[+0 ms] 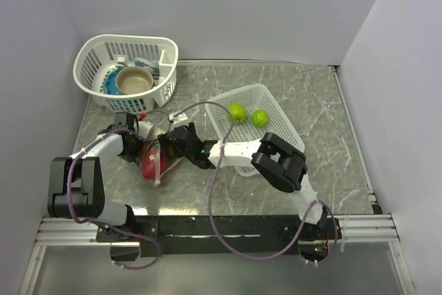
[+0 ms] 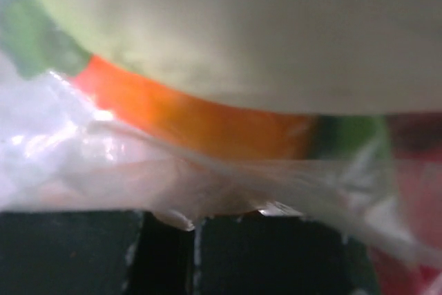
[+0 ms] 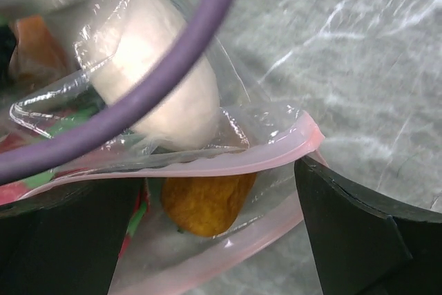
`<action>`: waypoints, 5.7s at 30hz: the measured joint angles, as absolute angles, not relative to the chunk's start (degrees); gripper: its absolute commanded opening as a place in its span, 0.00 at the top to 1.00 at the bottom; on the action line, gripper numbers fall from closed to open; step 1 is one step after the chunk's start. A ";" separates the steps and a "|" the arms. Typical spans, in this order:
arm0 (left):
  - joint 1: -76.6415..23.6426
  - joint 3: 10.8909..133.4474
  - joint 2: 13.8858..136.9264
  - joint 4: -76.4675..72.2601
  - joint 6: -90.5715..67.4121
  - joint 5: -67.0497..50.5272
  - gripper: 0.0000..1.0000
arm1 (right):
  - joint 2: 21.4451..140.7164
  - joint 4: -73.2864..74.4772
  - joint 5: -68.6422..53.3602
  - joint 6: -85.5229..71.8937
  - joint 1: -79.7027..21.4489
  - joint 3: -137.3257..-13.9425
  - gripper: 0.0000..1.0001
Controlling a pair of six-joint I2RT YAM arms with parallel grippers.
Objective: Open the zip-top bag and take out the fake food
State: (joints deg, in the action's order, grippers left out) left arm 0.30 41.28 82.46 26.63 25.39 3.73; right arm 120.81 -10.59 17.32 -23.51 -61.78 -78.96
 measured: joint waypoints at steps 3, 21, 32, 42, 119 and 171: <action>0.36 41.30 82.46 26.68 25.39 3.57 0.99 | 123.07 -9.10 19.46 -23.03 -62.50 -82.37 0.00; 0.38 41.34 81.82 27.55 25.82 2.35 0.99 | 121.91 -13.63 22.55 -22.46 -64.40 -76.60 0.44; 0.12 41.34 81.54 28.49 25.76 1.43 0.99 | 106.34 -14.35 19.92 -19.94 -64.69 -58.74 0.59; 0.12 42.41 82.74 29.23 25.17 1.45 0.99 | 77.49 -15.81 18.41 -19.33 -55.05 -44.82 0.66; -4.38 47.37 82.35 36.07 23.86 2.37 0.99 | 122.21 -16.69 -5.21 -11.55 -65.39 -84.55 0.00; 5.96 86.21 77.97 66.94 27.68 -28.32 0.99 | 112.46 -12.86 17.15 -17.04 -64.75 -63.64 0.18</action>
